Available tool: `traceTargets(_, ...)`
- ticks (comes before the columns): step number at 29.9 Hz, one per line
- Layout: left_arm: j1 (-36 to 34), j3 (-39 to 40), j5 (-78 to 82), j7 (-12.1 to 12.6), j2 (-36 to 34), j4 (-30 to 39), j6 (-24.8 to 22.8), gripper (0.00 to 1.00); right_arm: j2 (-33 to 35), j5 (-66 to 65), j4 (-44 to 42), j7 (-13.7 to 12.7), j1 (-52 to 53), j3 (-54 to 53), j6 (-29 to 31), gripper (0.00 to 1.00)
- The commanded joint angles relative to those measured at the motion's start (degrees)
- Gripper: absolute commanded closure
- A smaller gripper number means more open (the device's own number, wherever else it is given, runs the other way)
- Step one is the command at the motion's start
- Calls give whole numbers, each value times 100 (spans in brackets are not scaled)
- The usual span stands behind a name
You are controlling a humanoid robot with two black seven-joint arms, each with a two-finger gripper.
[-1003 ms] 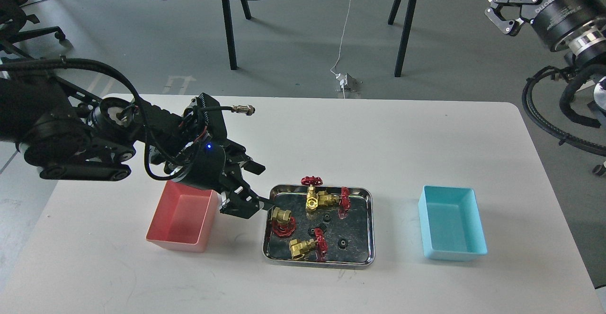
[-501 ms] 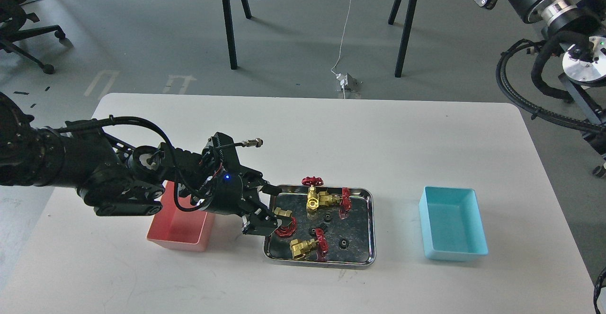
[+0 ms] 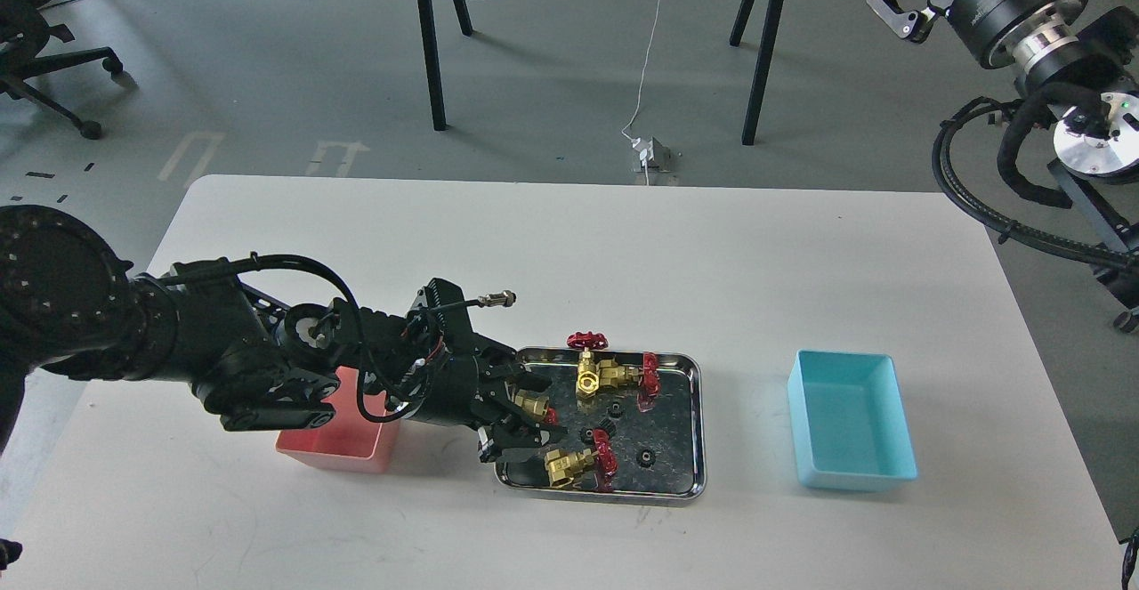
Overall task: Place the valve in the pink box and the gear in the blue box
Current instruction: 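Lower the left gripper and grasp the small brass fitting in the tray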
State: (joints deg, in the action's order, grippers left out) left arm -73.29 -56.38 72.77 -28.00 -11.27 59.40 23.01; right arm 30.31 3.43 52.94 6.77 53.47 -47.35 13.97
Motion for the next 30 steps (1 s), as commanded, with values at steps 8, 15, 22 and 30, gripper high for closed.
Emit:
traceTargets(8, 280, -22, 35, 0, 125, -402, 107, 38, 1, 0, 5, -1, -21, 6, 0, 1)
traceTargets(15, 333, -75, 44, 0, 117, -455, 195, 41, 1, 0, 5, -1, -56, 15, 0, 1)
traceTargets(22, 333, -92, 53, 0, 108, -455, 221, 57, 1, 0, 14, -1, -65, 15, 0, 1)
traceTargets(30, 333, -92, 79, 0, 134, -464, 344, 77, 1, 0, 23, -1, -74, -3, 0, 1)
